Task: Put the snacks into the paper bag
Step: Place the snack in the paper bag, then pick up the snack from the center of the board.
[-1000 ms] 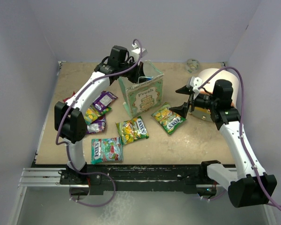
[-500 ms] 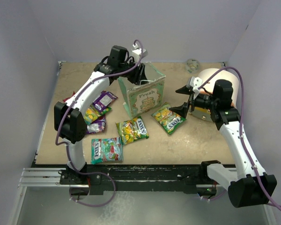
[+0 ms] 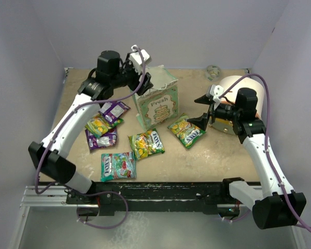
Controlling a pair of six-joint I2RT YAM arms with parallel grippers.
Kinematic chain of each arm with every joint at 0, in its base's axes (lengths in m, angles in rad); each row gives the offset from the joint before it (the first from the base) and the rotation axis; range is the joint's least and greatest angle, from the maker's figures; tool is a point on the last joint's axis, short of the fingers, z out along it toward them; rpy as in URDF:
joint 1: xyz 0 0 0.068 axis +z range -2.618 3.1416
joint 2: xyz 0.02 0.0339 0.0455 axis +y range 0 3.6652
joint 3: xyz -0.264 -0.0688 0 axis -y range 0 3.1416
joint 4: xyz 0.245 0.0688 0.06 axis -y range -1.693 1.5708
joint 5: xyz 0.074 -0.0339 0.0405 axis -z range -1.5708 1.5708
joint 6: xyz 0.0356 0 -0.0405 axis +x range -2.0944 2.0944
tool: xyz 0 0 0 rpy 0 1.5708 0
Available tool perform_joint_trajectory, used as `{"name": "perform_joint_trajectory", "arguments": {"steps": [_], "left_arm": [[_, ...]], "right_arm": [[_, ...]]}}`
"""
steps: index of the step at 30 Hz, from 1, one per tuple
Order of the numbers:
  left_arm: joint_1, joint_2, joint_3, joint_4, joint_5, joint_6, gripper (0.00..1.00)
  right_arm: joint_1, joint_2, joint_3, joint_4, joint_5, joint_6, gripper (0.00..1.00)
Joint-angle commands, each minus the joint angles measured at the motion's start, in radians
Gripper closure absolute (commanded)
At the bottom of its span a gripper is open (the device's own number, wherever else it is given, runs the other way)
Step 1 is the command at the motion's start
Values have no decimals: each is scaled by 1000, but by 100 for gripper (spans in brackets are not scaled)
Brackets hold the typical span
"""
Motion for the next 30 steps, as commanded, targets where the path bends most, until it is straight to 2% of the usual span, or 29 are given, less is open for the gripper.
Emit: {"name": "perform_joint_trajectory", "arguments": {"steps": [1,3,6,8,13,18,24,30], "left_arm": [[2,-152,-88,74,-145,142,14],[3,-194,-100,55,-219,163,8],[23,-248,-117,14,-299,170,5],[68,-281,-132,-17,-287,155,4],[302,-299,-135,-142,-129,79,3],[546,-307,-222,-147,-37,53,3],[791,-175,-275,-114,70,50,4],[812,28,-280,-24,21,34,6]], "right_arm": [[-4,9,4,37,-2,1,5],[-4,11,3,38,1,1,5],[-4,9,3,38,6,0,5],[-4,7,5,35,6,-1,5],[-4,-6,8,33,-9,1,5],[-4,-13,18,26,-17,2,5],[-4,-22,21,34,-10,43,5],[-4,-27,78,1,-2,40,5]]}}
